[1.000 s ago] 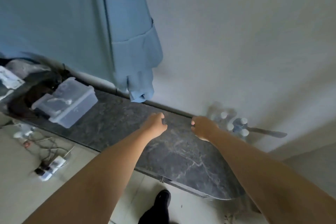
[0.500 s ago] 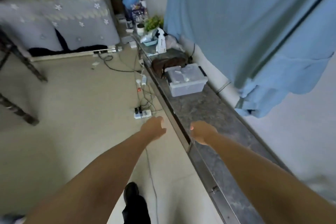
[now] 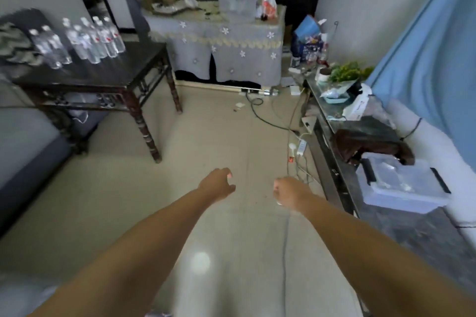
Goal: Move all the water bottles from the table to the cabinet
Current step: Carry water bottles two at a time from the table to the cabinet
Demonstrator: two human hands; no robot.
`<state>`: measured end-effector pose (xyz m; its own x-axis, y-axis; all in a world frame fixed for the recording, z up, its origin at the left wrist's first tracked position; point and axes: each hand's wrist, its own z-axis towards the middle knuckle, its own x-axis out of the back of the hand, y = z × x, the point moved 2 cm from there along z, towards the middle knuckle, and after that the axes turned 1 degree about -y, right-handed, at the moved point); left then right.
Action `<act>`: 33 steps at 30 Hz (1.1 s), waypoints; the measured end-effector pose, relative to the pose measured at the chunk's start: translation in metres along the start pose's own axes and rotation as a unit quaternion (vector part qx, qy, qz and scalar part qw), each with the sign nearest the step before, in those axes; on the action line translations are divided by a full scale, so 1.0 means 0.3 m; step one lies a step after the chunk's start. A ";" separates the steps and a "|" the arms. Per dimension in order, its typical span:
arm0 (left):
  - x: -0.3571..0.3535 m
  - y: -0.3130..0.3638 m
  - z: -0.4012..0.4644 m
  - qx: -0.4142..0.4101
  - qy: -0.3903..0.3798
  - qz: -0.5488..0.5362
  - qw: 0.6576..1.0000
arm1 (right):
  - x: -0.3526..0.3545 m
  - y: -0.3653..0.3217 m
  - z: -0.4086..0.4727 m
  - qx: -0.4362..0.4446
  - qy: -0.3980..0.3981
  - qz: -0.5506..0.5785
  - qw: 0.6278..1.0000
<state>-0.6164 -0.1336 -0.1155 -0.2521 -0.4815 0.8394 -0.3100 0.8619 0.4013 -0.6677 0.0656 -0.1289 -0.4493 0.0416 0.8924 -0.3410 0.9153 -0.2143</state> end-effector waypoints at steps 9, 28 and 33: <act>0.245 -0.379 0.250 0.116 0.040 -0.053 0.991 | 0.132 -0.427 0.499 0.126 -0.017 -0.079 0.989; 0.752 -0.887 0.720 0.316 0.150 -0.170 0.921 | 0.450 -1.138 1.409 0.336 -0.046 -0.137 0.931; 0.894 -1.139 0.827 0.331 0.170 -0.180 0.911 | 0.425 -1.406 1.614 0.354 -0.058 -0.160 0.920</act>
<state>-0.8055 -0.5968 -0.1186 0.2375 -0.5401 0.8074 -0.8293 0.3200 0.4581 -0.9810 -0.5093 -0.1170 -0.3041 -0.2647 0.9151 -0.9048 0.3808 -0.1906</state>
